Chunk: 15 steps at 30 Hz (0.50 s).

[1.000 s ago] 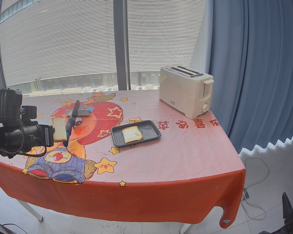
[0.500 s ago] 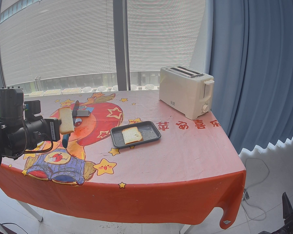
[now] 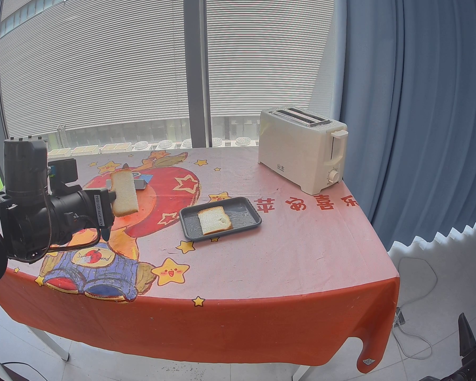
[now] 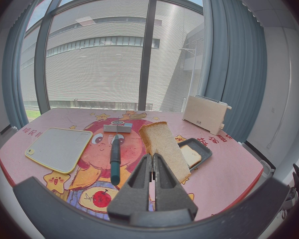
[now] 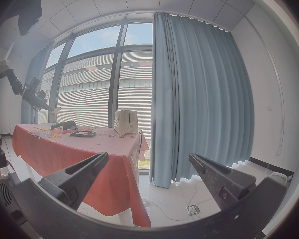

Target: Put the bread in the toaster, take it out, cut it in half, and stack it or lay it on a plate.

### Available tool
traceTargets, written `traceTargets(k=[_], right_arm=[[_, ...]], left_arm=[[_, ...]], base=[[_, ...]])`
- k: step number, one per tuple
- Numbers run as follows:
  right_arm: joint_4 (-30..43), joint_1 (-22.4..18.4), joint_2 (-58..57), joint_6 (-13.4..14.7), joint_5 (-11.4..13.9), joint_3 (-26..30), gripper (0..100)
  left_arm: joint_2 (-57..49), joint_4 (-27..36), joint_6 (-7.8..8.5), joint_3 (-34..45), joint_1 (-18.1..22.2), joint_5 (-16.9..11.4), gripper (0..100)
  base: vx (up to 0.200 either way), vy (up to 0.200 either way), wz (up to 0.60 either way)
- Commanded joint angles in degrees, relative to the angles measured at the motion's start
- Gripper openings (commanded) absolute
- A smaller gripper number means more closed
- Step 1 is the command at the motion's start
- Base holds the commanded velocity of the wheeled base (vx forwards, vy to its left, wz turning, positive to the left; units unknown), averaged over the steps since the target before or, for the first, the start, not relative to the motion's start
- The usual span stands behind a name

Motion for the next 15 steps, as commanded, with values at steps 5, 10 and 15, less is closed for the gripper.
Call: traceTargets(k=[5, 10, 15], right_arm=[[-0.01, 0.0, -0.84, -0.02, 0.04, 0.92, 100], [-0.01, 0.0, -0.84, -0.02, -0.04, 0.92, 100], [-0.01, 0.0, -0.84, -0.02, 0.04, 0.92, 100]], left_arm=[[0.15, 0.53, -3.49, -0.71, -5.14, 0.61, 0], [1.47, 1.94, -3.22, -3.61, -5.76, 1.05, 0], [3.76, 7.65, -3.13, -8.8, -7.43, 1.49, 0]], base=[[0.0, 0.0, 0.0], [0.0, 0.0, 0.0], [0.0, 0.0, 0.0]])
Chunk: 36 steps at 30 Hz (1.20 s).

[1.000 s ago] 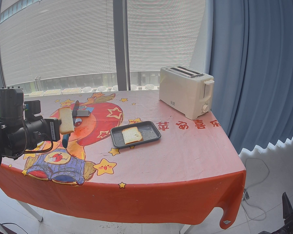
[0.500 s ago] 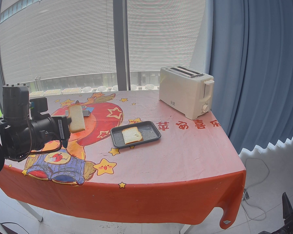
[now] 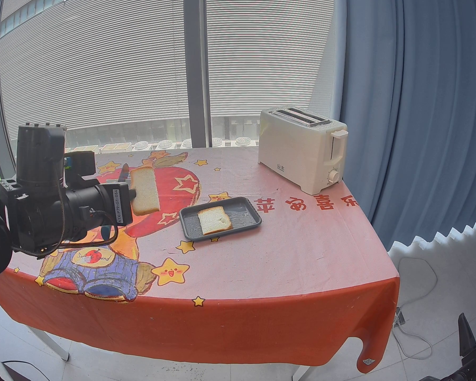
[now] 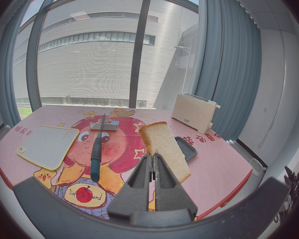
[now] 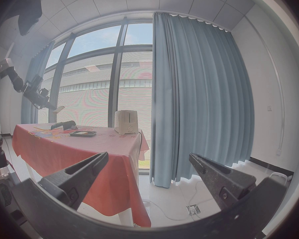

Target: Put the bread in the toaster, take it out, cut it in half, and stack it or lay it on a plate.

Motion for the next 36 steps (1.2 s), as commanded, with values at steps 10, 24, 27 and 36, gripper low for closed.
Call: traceTargets(k=[10, 24, 27, 36], right_arm=[[-0.01, 0.0, -0.84, -0.04, 0.04, 0.88, 100], [-0.01, 0.0, -0.84, -0.04, 0.04, 0.88, 100], [-0.01, 0.0, -0.84, -0.04, 0.04, 0.88, 100], [-0.01, 0.0, -0.84, -0.04, 0.04, 0.88, 100]], left_arm=[[13.52, 3.69, -0.05, -11.78, -1.35, -0.08, 0], [22.13, 3.87, -0.23, -18.28, -1.61, -0.69, 0], [24.07, 3.87, -0.23, -19.16, -1.61, -0.69, 0], [27.58, 3.78, -0.4, -20.3, -2.84, -0.69, 0]], base=[[0.0, 0.0, 0.0], [0.0, 0.0, 0.0], [0.0, 0.0, 0.0], [0.0, 0.0, 0.0]])
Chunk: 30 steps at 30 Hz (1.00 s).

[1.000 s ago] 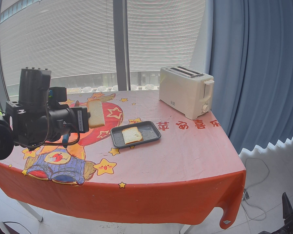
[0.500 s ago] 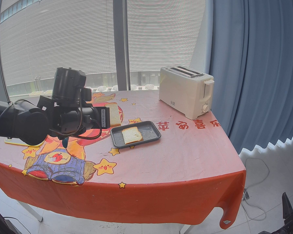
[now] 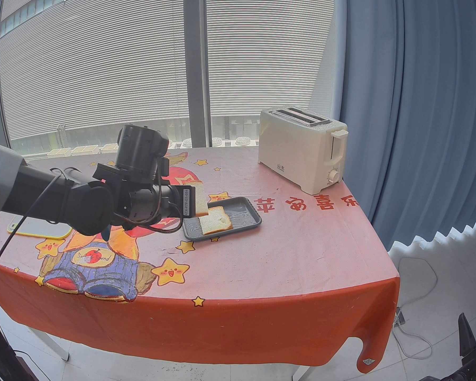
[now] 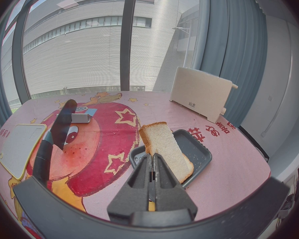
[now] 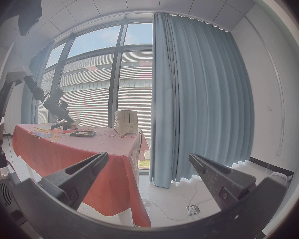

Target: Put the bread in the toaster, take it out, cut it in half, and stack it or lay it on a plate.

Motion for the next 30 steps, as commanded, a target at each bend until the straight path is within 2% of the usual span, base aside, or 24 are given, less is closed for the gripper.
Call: traceTargets(k=[1, 11, 19, 30], right_arm=[[-0.01, 0.0, -0.84, -0.04, 0.04, 0.92, 100], [-0.01, 0.0, -0.84, -0.04, 0.04, 0.92, 100], [-0.01, 0.0, -0.84, -0.04, 0.04, 0.92, 100], [-0.01, 0.0, -0.84, -0.04, 0.04, 0.92, 100]], left_arm=[[2.19, -0.11, -0.04, -0.32, -0.9, 0.02, 0], [2.72, -0.02, -0.13, -0.85, -2.22, -0.16, 0], [4.83, 0.16, -0.92, -1.46, -1.96, -0.6, 0], [5.0, 0.25, -1.01, -1.73, -1.69, -0.51, 0]], base=[[0.0, 0.0, 0.0], [0.0, 0.0, 0.0], [0.0, 0.0, 0.0], [0.0, 0.0, 0.0]])
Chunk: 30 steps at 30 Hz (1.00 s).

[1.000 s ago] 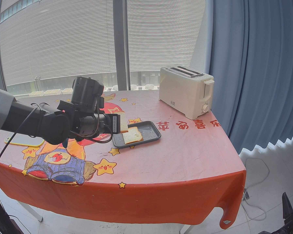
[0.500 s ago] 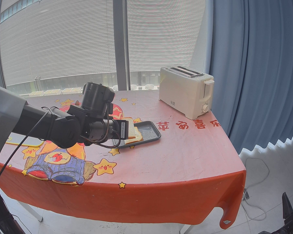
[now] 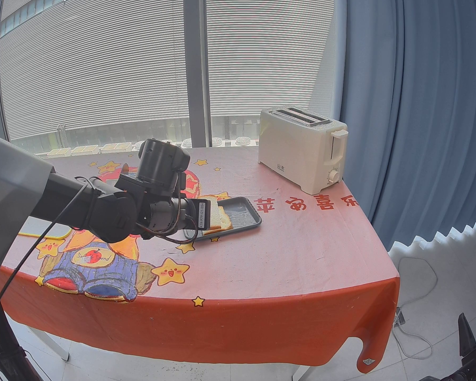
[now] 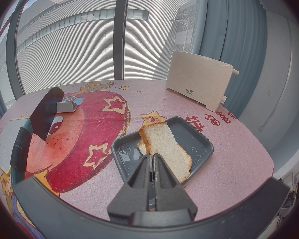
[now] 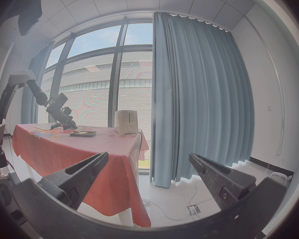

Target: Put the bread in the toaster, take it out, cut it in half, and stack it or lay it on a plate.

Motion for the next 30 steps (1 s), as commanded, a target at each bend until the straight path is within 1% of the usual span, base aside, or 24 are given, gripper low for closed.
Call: traceTargets(k=[1, 15, 16, 30], right_arm=[[-0.01, 0.0, -0.84, -0.04, 0.04, 0.81, 100], [-0.01, 0.0, -0.84, -0.04, 0.04, 0.9, 100], [-0.01, 0.0, -0.84, -0.04, 0.04, 0.9, 100], [-0.01, 0.0, -0.84, -0.04, 0.04, 0.9, 100]], left_arm=[[0.02, 0.0, -0.03, -0.02, 0.09, 0.09, 0], [0.02, -0.17, -0.03, 0.33, 0.26, 0.26, 0], [0.02, -0.26, -0.03, 0.33, 0.26, 0.44, 100], [-0.42, 0.0, 0.06, 0.68, 0.61, 0.61, 100]], base=[[0.0, 0.0, 0.0], [0.0, 0.0, 0.0], [0.0, 0.0, 0.0], [0.0, 0.0, 0.0]])
